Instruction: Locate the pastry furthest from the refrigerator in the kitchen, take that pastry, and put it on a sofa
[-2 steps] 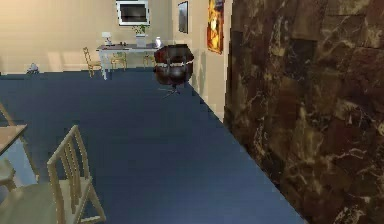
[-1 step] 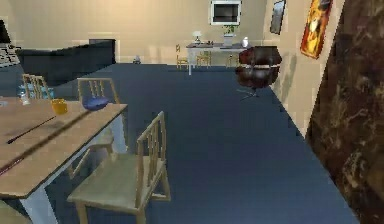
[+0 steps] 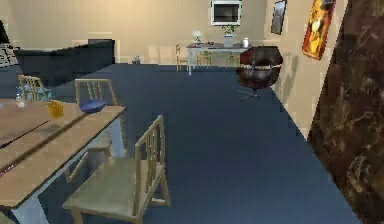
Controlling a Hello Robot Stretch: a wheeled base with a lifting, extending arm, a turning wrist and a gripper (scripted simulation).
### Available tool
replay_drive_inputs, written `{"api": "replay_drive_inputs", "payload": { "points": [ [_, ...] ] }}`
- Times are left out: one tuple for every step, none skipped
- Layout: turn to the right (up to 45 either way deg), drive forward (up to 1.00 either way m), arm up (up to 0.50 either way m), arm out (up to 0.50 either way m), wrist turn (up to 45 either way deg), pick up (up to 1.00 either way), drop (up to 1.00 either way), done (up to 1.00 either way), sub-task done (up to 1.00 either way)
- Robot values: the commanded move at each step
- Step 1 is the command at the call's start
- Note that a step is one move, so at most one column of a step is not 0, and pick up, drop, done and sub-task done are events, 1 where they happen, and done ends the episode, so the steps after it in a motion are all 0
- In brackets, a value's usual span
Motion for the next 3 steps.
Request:
{"api": "replay_drive_inputs", "payload": {
  "points": [
    [45.0, 0.00, 0.00, 0.00, 0.0, 0.00, 0.00, 0.00, 0.00],
    [45.0, 0.00, 0.00, 0.00, 0.0, 0.00, 0.00, 0.00, 0.00],
    [15.0, 0.00, 0.00, 0.00, 0.0, 0.00, 0.00, 0.00, 0.00]
  ]
}}
